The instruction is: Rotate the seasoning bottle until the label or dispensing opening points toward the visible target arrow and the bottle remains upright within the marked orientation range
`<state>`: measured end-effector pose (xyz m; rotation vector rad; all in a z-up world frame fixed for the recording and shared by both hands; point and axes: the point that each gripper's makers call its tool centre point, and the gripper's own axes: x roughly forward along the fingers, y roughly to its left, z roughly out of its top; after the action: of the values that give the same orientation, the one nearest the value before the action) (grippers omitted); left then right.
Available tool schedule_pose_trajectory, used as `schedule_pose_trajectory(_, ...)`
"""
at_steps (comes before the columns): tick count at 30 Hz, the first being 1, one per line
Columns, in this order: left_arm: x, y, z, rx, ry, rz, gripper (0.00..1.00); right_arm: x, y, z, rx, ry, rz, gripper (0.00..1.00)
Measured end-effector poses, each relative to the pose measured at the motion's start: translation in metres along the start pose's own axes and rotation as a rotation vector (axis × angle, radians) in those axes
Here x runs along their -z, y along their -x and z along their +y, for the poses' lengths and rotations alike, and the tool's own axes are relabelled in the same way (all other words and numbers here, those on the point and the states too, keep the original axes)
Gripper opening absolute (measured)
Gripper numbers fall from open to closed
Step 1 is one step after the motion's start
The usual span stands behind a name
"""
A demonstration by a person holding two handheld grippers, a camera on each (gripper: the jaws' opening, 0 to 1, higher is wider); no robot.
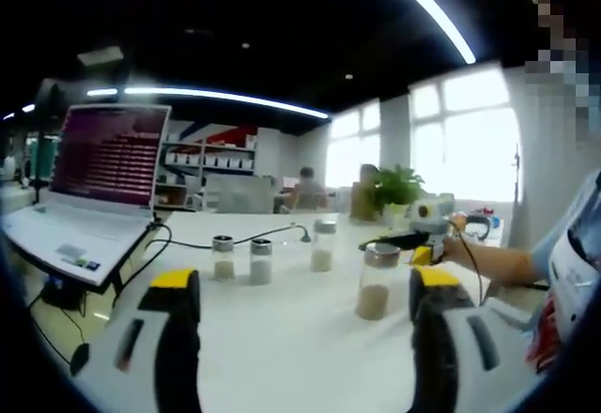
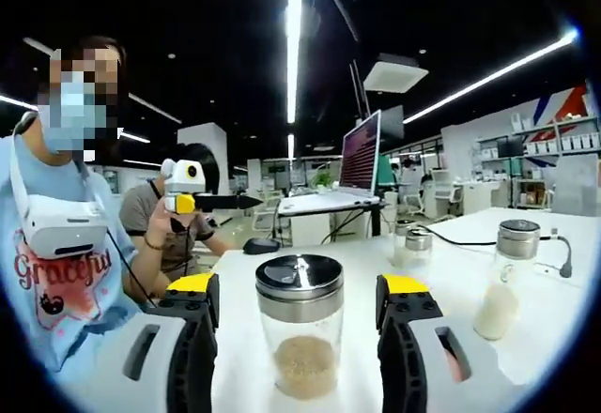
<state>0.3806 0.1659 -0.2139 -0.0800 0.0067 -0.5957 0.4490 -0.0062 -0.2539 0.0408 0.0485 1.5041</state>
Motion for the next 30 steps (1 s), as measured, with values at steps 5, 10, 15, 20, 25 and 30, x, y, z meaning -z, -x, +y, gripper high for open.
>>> schedule_pose_trajectory(5,0.001,-0.001,0.0,0.004,-0.002,0.005,0.97,-0.003,-0.004,-0.002,-0.052,-0.04,-0.03,0.57)
schedule_pose_trajectory(10,0.001,-0.001,0.001,0.001,-0.005,0.007,0.97,-0.003,-0.008,0.0,-0.107,0.014,-0.026,0.65)
schedule_pose_trajectory(15,0.001,-0.001,0.001,0.004,-0.002,0.007,0.97,0.002,-0.013,0.005,-0.158,0.03,-0.001,0.57)
schedule_pose_trajectory(20,0.002,-0.001,0.002,0.004,-0.002,0.008,0.97,0.001,-0.017,0.007,-0.176,0.035,-0.007,0.53)
schedule_pose_trajectory(25,0.002,-0.002,0.002,0.005,-0.006,0.012,0.97,0.006,-0.018,0.009,-0.199,0.076,0.033,0.51)
schedule_pose_trajectory(30,0.002,-0.001,0.003,0.005,-0.007,0.012,0.97,0.0,-0.02,0.006,-0.189,0.037,-0.004,0.47)
